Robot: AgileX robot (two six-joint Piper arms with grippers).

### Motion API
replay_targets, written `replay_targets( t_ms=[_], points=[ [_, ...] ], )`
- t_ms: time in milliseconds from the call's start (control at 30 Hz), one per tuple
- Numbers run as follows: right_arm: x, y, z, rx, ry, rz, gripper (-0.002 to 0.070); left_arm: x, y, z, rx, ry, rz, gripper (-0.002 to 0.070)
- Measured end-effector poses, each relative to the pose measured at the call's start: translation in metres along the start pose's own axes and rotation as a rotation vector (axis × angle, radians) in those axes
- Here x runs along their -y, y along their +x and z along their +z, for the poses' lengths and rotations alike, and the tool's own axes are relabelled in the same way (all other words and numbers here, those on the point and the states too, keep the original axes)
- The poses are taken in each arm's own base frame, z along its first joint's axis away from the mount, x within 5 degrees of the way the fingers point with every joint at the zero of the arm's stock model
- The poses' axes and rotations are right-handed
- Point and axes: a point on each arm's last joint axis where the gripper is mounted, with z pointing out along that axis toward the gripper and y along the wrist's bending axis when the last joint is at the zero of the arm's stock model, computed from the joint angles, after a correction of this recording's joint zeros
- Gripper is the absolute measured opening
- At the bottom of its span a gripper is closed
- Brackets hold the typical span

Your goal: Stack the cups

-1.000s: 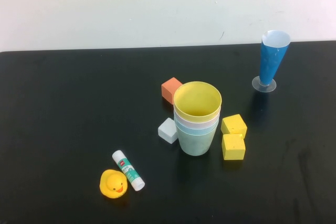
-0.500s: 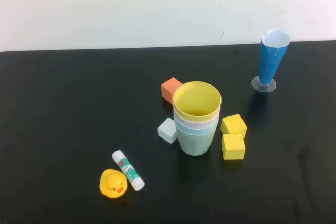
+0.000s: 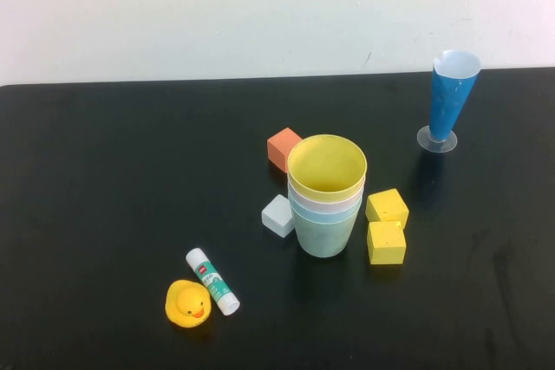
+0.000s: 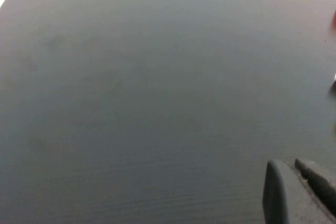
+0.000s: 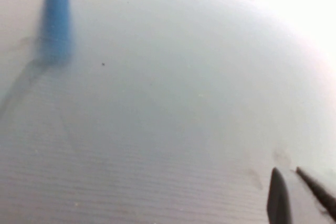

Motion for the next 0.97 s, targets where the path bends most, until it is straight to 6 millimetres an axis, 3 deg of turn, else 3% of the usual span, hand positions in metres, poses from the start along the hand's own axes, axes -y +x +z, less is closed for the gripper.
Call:
replay_targets(
  t_ms=[300,633,967],
  points=[
    [-0.0048,-0.0013,-0.0001,0.015,-0.052,-0.027,-0.0001,0.0000,0.0000,0.0000,0.000,0.000,0.000,-0.0001],
    [-0.0034,-0.0012,-0.0001,0.008,-0.039,0.245,-0.0001,0.0000,0.0000,0.0000,0.000,0.000,0.000,-0.0001],
    [-0.0032,-0.0013,-0.0001,0.009,-0.037,0.279,-0.0001,0.0000,0.0000,0.0000,0.000,0.000,0.000,-0.0001]
  ],
)
